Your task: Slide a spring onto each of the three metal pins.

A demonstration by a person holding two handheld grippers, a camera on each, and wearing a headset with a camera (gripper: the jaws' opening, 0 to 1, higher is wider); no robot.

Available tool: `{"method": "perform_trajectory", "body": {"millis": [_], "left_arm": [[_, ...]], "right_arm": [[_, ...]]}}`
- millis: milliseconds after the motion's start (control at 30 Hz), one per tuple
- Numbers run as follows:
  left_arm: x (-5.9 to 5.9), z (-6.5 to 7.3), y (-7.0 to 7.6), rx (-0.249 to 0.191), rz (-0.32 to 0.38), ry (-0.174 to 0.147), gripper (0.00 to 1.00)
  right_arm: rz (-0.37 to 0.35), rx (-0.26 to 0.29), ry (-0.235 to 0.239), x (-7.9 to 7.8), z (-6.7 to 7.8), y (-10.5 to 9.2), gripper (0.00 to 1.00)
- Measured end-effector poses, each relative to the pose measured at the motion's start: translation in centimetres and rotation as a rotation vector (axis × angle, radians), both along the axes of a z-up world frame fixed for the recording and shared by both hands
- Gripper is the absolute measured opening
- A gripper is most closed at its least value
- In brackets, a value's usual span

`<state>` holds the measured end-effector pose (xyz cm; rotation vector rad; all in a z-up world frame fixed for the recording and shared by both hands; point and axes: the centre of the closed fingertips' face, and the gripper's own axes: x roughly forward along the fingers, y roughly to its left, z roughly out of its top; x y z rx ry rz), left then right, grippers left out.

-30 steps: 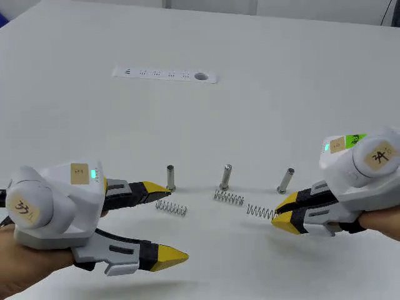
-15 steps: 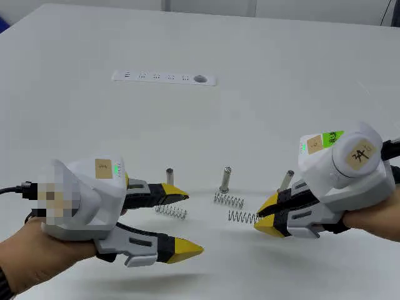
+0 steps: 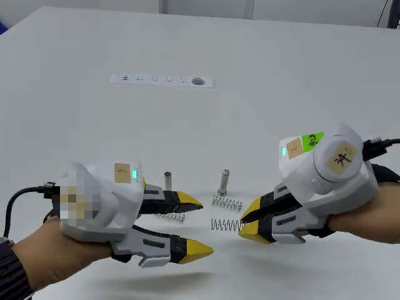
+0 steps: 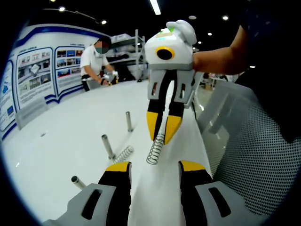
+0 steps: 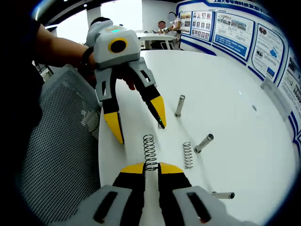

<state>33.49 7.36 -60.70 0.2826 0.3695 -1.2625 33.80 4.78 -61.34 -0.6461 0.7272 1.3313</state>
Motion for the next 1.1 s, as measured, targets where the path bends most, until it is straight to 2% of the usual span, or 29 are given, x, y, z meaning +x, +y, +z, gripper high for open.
{"method": "perform_trajectory", "body": {"millis": [467,867,1100], "left_arm": [[-0.8,-0.1,-0.7,0.017,-0.062,-0.031,0.26],[-1.2,-0.4,-0.7,0.043,-0.091,-0.047,0.13],[-1.1,-0.5,-0.6,0.050,-0.087,-0.047,0.12]], "right_arm": [[0.049,-0.010,0.001,-1.2,0.2,0.9,0.11],[0.063,0.007,0.001,-1.8,0.8,1.5,0.11],[0.068,0.031,-0.012,-1.8,1.8,1.8,0.11]]}}
